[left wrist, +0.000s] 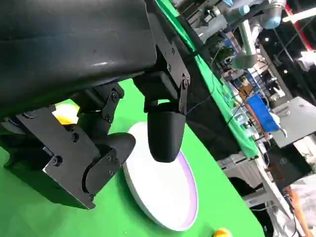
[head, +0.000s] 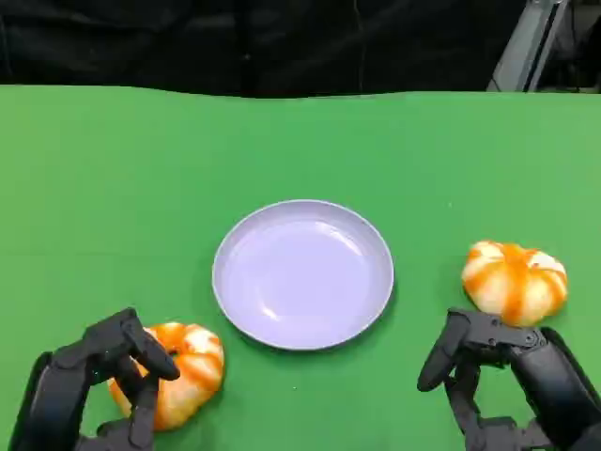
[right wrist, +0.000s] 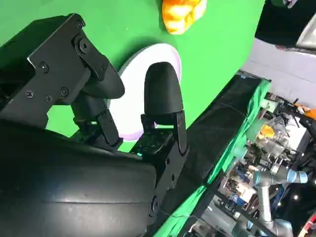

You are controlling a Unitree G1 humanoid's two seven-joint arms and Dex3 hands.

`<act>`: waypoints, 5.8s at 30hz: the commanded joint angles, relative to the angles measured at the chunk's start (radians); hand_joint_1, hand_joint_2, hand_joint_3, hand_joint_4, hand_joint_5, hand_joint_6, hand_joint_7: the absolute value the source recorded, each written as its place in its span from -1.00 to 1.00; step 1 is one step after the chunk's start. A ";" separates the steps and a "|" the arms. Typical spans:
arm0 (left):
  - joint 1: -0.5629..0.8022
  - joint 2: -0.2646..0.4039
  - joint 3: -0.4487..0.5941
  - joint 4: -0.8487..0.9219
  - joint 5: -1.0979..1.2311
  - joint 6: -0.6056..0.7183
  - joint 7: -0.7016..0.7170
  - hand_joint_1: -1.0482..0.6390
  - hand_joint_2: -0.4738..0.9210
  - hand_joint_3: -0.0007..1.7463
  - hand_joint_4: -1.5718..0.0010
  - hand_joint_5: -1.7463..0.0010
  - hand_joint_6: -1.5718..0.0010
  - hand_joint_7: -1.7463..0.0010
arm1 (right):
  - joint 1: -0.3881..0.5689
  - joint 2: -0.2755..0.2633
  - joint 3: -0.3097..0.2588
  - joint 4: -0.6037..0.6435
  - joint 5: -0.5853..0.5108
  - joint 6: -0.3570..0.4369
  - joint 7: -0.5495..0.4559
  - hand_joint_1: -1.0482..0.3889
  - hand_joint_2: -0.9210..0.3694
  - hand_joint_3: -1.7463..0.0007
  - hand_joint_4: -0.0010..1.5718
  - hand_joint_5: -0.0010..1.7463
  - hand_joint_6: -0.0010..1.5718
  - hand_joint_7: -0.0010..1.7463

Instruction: Grasp the bread from the table and place it into the plate.

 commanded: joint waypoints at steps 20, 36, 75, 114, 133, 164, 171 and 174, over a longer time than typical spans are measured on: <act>-0.016 0.008 0.025 0.039 0.093 -0.084 0.073 0.21 0.72 -0.48 0.05 0.07 -0.18 0.68 | -0.001 -0.006 -0.002 0.001 0.003 -0.003 -0.008 0.62 -0.06 -0.67 0.07 0.91 0.03 0.54; 0.012 0.109 -0.014 -0.050 0.478 0.090 0.144 -0.44 0.89 -0.99 0.73 0.56 0.62 1.00 | 0.004 -0.005 0.000 -0.007 0.001 -0.001 -0.010 0.62 -0.02 -0.68 0.06 0.88 0.02 0.53; -0.153 0.235 -0.259 0.060 0.681 0.451 0.244 0.11 0.75 -0.27 -0.04 -0.85 -0.53 0.46 | 0.001 -0.002 0.009 -0.016 -0.008 0.012 -0.016 0.61 -0.04 -0.66 0.06 0.90 0.03 0.53; -0.433 0.125 -0.356 0.216 0.699 0.217 0.673 0.06 0.10 0.62 -0.14 -0.99 -0.15 -0.51 | 0.039 0.000 0.019 -0.076 0.011 0.060 -0.002 0.61 -0.10 -0.61 0.03 0.97 0.00 0.54; -0.635 0.063 -0.471 0.277 0.630 0.471 0.102 -0.39 0.99 -0.73 0.88 0.43 0.61 0.87 | 0.039 -0.005 0.024 -0.058 0.005 0.034 -0.007 0.59 -0.07 -0.65 0.04 0.96 0.00 0.56; -0.124 0.119 -0.129 -0.135 0.178 0.207 0.044 0.04 0.99 -0.80 0.25 -0.01 -0.05 0.78 | 0.047 -0.009 0.017 -0.092 0.016 0.073 0.002 0.59 -0.09 -0.63 0.02 0.94 -0.01 0.55; -0.050 0.010 -0.066 0.006 0.090 -0.064 0.163 0.25 0.61 -0.07 0.01 -0.63 -0.07 -0.13 | 0.033 -0.023 0.003 -0.055 0.031 0.041 0.009 0.59 -0.08 -0.64 0.02 0.92 0.00 0.56; -0.017 -0.025 -0.049 -0.012 0.057 -0.074 0.169 0.28 0.50 0.21 -0.07 -0.79 -0.07 -0.41 | 0.028 -0.021 0.000 -0.040 0.041 0.034 0.011 0.60 -0.08 -0.64 0.04 0.90 0.01 0.55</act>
